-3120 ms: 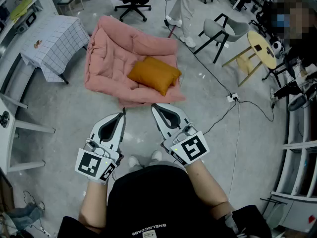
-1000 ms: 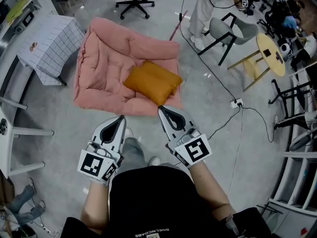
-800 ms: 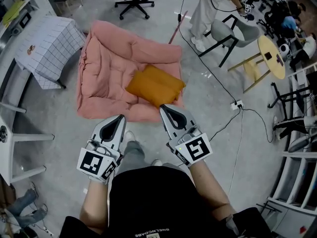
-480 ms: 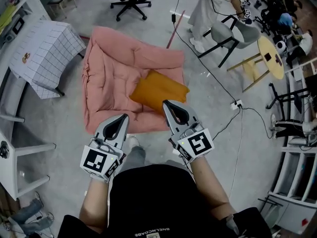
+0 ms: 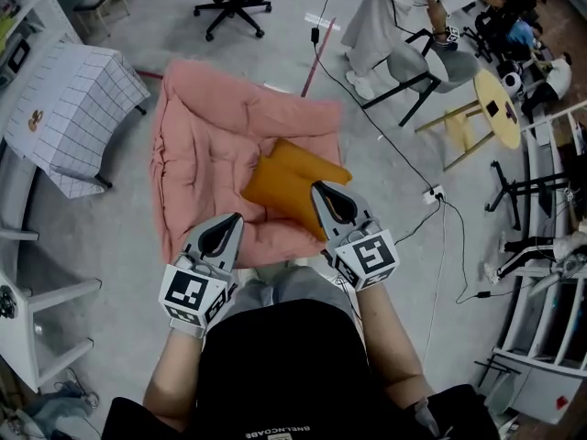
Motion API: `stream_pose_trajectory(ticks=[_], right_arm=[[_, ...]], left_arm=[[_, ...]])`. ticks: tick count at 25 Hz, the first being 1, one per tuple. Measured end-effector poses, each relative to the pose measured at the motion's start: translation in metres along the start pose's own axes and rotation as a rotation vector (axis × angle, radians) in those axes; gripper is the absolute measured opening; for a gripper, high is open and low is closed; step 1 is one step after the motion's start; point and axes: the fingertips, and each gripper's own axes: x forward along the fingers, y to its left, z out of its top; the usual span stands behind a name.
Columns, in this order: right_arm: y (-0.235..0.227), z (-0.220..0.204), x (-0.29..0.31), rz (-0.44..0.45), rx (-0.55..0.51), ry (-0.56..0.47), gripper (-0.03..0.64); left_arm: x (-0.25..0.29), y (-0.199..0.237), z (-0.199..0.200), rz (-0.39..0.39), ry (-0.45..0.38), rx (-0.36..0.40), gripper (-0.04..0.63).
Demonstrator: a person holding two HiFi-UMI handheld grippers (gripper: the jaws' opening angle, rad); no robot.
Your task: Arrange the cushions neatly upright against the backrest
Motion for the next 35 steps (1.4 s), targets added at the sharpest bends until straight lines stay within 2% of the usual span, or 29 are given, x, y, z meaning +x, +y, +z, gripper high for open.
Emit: stream_pose_trajectory(ticks=[7,13,19,24,35], right_arm=[[-0.052,-0.043,0.027,-0.043,0.017,0.113,0.014],[-0.1,-0.089,0.052,-0.01,0.016,0.221,0.017],[-0.145,-0.142,0.082,0.033,0.002,0.335,0.029],[-0.171,-0.189,0.108,0.093,-0.018,0.435,0.052],[-0.188,-0.304,0.143,0.194,0.0,0.661,0.167]], left_arm=[[0.035,0.007,-0.021,-0.01,0.079,-0.013,0.014],[0.075,0.014,-0.042,0.024,0.154,-0.038,0.015],[0.116,0.018,-0.082,0.044,0.258,-0.077,0.022],[0.154,0.021,-0.115,0.057,0.331,-0.119,0.065],[0.218,0.031,-0.198,0.076,0.491,-0.205,0.234]])
